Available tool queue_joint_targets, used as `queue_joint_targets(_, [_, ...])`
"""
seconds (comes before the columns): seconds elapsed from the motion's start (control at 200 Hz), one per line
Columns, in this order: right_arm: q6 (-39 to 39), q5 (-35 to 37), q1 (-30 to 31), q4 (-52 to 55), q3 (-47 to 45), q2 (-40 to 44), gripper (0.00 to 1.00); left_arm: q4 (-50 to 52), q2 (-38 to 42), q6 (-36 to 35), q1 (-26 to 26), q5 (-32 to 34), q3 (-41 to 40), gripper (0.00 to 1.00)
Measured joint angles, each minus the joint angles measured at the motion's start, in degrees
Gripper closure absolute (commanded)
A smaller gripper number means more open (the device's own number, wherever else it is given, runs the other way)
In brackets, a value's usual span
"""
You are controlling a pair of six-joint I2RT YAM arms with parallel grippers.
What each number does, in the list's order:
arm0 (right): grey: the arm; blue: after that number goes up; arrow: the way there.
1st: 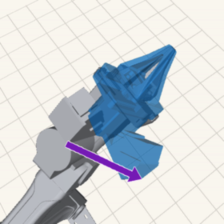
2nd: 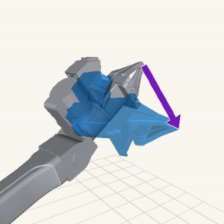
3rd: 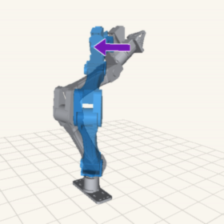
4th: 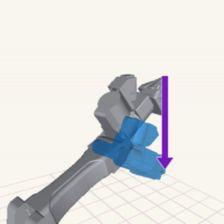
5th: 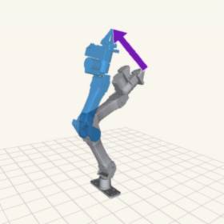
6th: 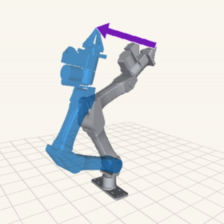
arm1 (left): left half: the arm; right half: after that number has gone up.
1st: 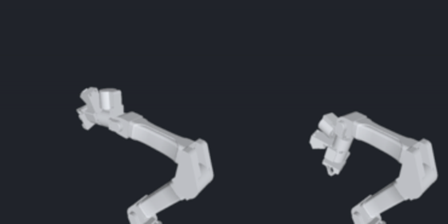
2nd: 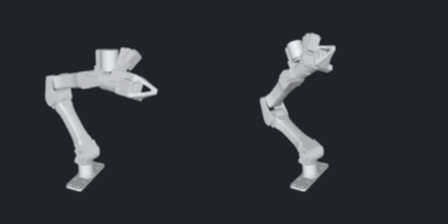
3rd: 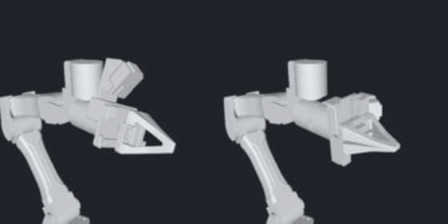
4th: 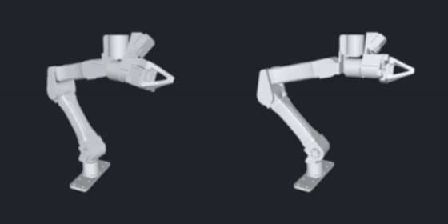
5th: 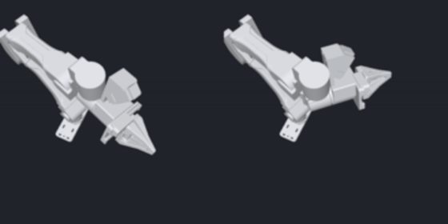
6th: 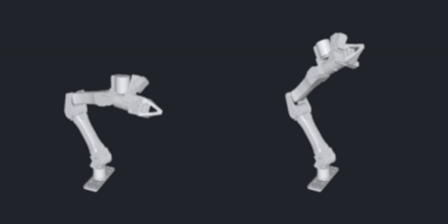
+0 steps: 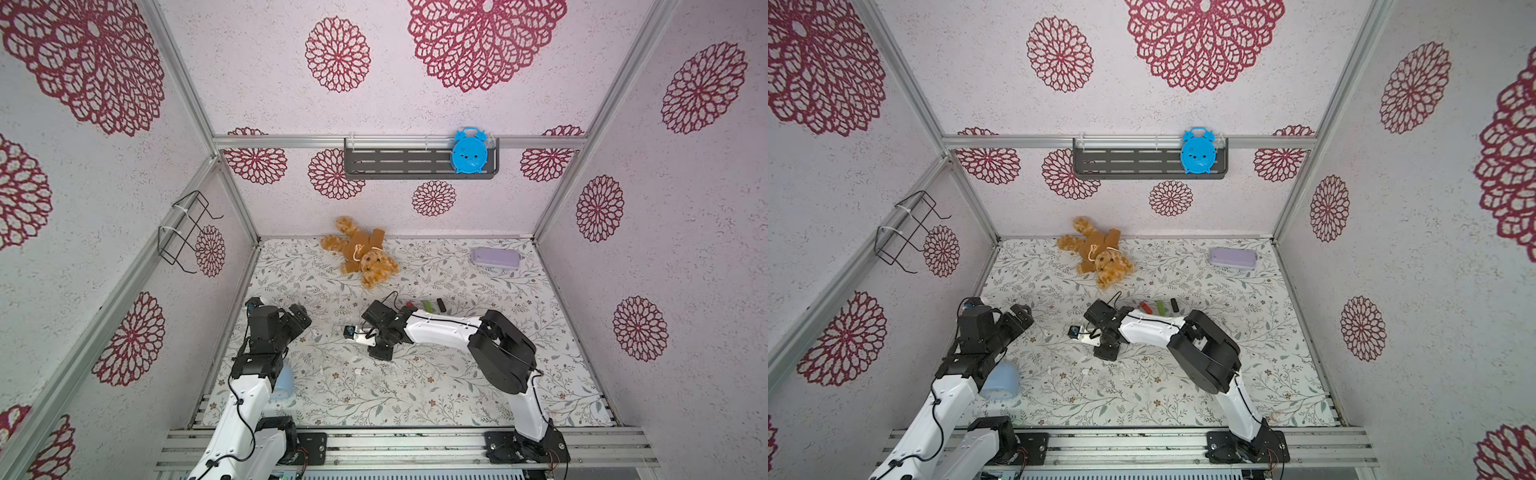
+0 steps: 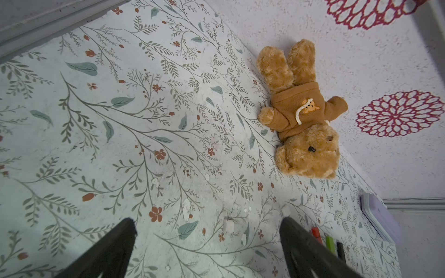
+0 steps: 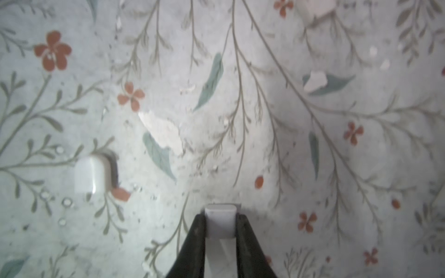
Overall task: Close the usb drive cover
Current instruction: Move the cover to the center of the board, then pick up the cover from the center of the board.
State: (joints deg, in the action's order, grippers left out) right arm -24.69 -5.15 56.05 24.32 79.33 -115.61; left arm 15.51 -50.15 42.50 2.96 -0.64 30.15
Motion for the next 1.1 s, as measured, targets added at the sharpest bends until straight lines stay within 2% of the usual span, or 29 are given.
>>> queue_joint_targets(0.23, [3.85, 1.95, -1.99, -2.32, -14.01, 10.1, 0.77, -1.79, -2.08, 1.05, 0.0, -4.9, -0.13, 0.03])
queue_joint_targets(0.36, [5.55, 2.14, -2.19, -3.06, -17.86, 12.87, 0.71, -3.3, -3.82, 1.88, 0.0, -7.76, -0.15, 0.03])
queue_joint_targets(0.745, [6.38, 2.12, -2.19, -3.85, -18.43, 13.16, 0.64, -4.26, -4.85, 2.36, 0.0, -11.21, -0.15, 0.03])
queue_joint_targets(1.101, [6.51, 1.81, -2.23, -3.76, -18.82, 13.44, 0.69, -4.24, -4.85, 2.34, 0.0, -12.13, -0.15, 0.03])
